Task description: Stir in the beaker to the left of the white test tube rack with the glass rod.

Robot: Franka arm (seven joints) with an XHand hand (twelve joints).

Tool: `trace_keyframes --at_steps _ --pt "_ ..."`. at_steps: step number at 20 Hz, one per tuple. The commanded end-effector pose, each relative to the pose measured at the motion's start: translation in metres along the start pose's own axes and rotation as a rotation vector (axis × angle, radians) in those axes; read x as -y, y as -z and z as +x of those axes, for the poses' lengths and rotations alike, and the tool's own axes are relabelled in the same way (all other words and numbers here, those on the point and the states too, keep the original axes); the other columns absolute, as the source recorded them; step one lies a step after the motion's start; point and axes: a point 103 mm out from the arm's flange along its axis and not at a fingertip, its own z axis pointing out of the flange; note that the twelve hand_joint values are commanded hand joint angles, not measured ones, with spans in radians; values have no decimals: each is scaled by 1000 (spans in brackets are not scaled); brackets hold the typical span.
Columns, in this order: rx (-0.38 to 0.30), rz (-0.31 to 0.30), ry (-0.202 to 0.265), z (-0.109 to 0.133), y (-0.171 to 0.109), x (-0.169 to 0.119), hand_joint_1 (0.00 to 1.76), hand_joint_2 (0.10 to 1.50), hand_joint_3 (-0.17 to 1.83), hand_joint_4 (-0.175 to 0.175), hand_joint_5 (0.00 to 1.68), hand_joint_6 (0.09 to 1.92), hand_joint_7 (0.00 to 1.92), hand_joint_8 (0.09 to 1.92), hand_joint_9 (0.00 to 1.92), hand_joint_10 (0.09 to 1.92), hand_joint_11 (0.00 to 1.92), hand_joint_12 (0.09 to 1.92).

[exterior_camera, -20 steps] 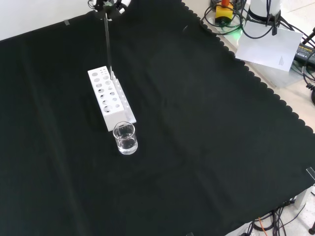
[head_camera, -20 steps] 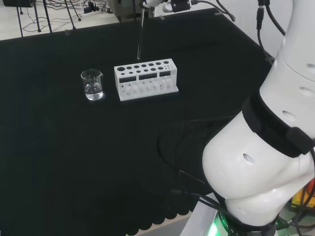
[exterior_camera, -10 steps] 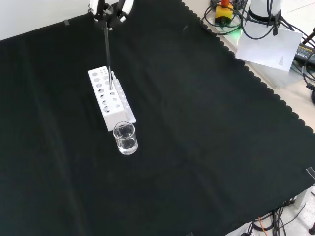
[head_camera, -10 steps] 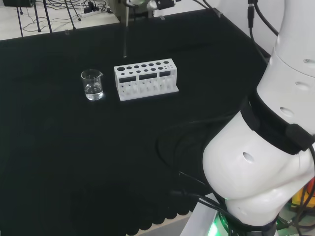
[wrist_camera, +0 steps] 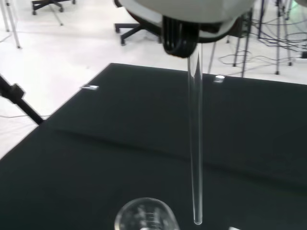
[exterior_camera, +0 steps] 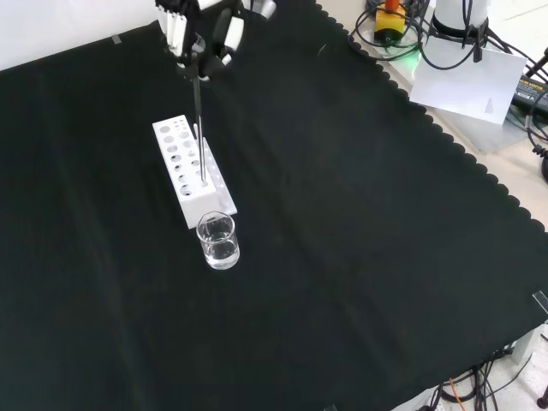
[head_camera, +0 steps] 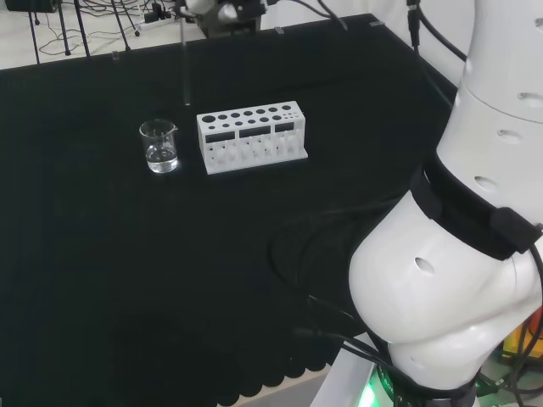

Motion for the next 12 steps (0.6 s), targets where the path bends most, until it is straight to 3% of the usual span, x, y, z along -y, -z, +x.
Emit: trace_keyframes --at_steps 1,12 --pt "-22 10 116 48 -19 -27 1319 706 593 -175 1180 532 1327 820 1820 521 1715 551" --pt "-43 33 148 56 -34 -44 1320 702 600 -175 1181 533 1328 821 1820 519 1716 553"
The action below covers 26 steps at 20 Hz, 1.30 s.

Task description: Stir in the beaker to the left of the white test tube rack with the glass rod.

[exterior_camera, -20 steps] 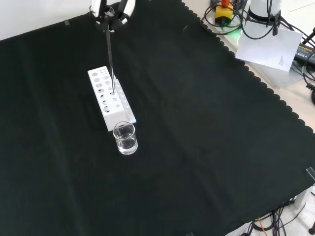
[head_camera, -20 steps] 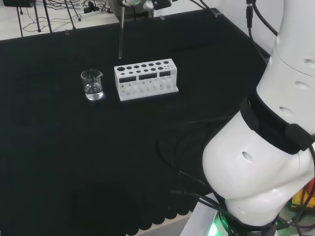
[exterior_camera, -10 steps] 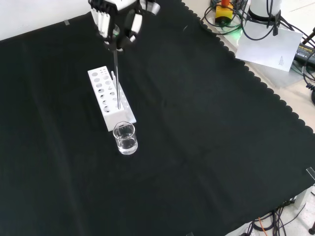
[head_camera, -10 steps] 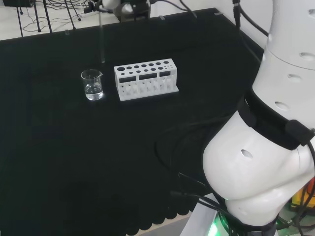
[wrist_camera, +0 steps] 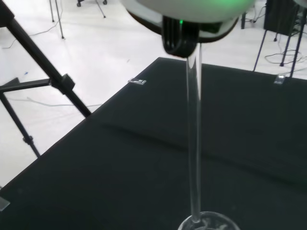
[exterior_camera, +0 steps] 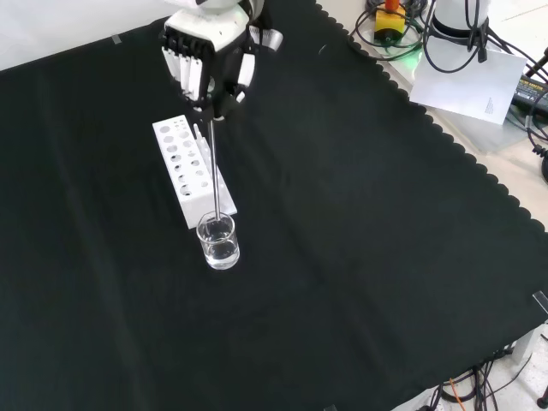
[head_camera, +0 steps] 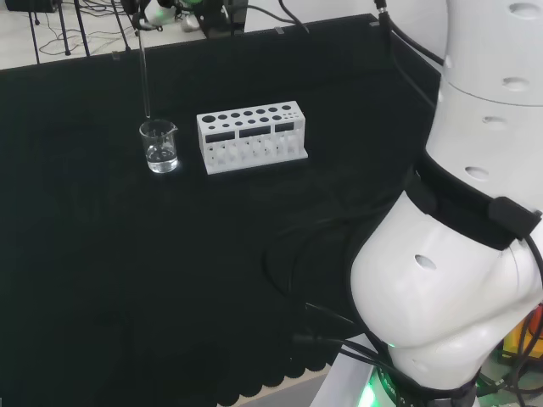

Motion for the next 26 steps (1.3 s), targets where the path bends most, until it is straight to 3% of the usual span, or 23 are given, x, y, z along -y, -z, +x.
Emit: trace_keyframes --at_steps 1,26 --pt "-23 12 32 4 -11 -10 1320 702 600 -175 1181 533 1328 821 1820 518 1716 553" --pt "-33 73 17 -19 -69 -15 1320 695 613 -175 1182 536 1330 822 1824 514 1715 559"
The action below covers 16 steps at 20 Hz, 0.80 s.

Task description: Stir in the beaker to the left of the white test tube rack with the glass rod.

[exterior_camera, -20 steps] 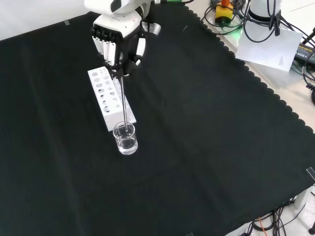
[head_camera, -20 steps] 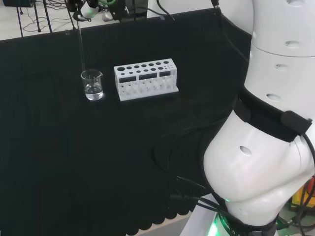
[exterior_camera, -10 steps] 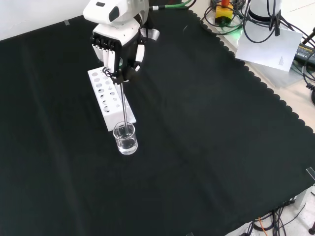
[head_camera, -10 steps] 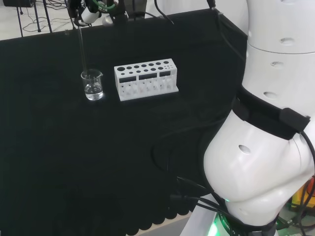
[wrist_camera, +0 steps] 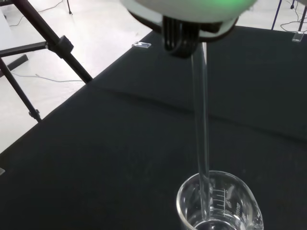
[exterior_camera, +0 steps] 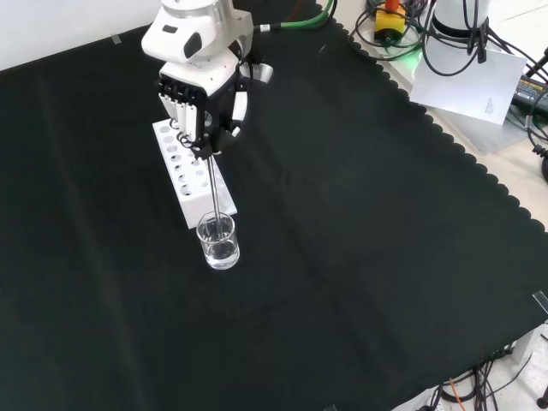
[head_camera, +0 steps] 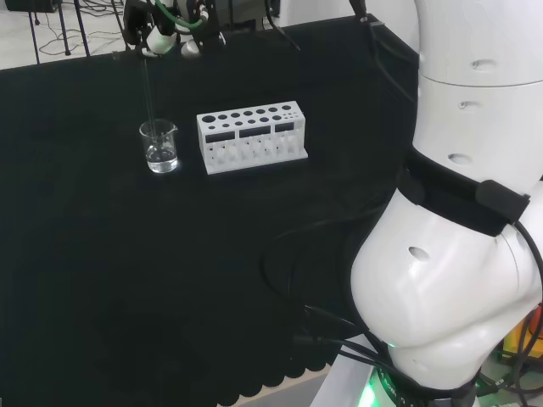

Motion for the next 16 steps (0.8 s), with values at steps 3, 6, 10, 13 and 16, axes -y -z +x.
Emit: trace_keyframes --at_steps 3,6,10,13,16 --pt "10 15 8 -5 -19 -2 1320 694 614 -175 1182 537 1330 822 1824 513 1715 560" --pt "11 21 1 -5 -26 -2 1320 694 615 -175 1181 538 1331 821 1824 513 1715 560" --pt "6 27 4 -3 -36 -1 1320 693 616 -175 1181 540 1331 821 1824 512 1714 561" --pt "-3 28 1 -2 -41 -1 1320 693 617 -175 1181 541 1332 820 1824 511 1713 562" --pt "-17 35 -3 0 -44 -3 1320 692 618 -175 1180 542 1332 820 1824 511 1713 563"
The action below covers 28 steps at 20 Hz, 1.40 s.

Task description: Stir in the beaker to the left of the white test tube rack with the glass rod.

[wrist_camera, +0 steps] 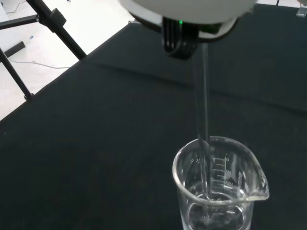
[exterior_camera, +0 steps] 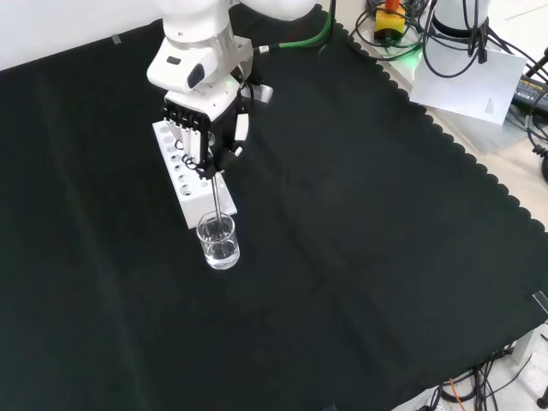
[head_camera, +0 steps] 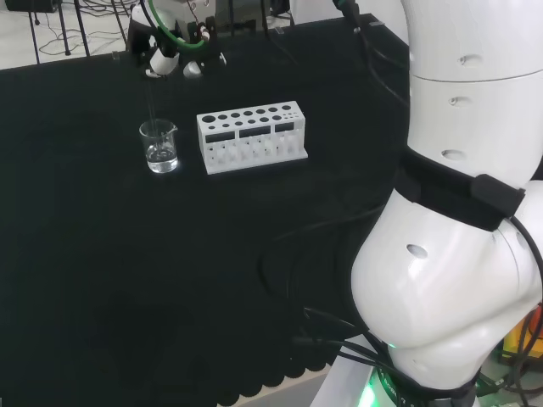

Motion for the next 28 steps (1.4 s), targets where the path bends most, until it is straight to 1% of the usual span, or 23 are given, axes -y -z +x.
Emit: trace_keyframes --at_steps 1,5,8,12,19,21,25,28 --pt "-18 6 -1 3 -5 -3 1320 692 618 -175 1180 542 1332 819 1824 511 1713 563" --pt "-9 2 13 8 -5 -8 1320 691 619 -175 1180 544 1333 819 1825 510 1712 564" --pt "-4 2 13 5 -4 -14 1320 691 620 -175 1179 545 1333 818 1825 509 1712 564" --pt "-6 -7 2 -8 -1 -17 1320 690 621 -175 1179 546 1334 818 1826 508 1711 565" --pt "-13 -15 -18 -28 4 -10 1320 690 623 -175 1179 547 1334 818 1826 507 1710 566" --pt "11 -17 -18 -28 4 -8 1320 689 623 -175 1179 547 1334 818 1826 506 1710 567" --pt "1 -19 -25 -23 7 3 1320 689 623 -175 1179 548 1333 819 1826 506 1710 567" --pt "3 -11 -21 -16 5 12 1320 689 623 -175 1179 548 1333 819 1826 505 1710 568"
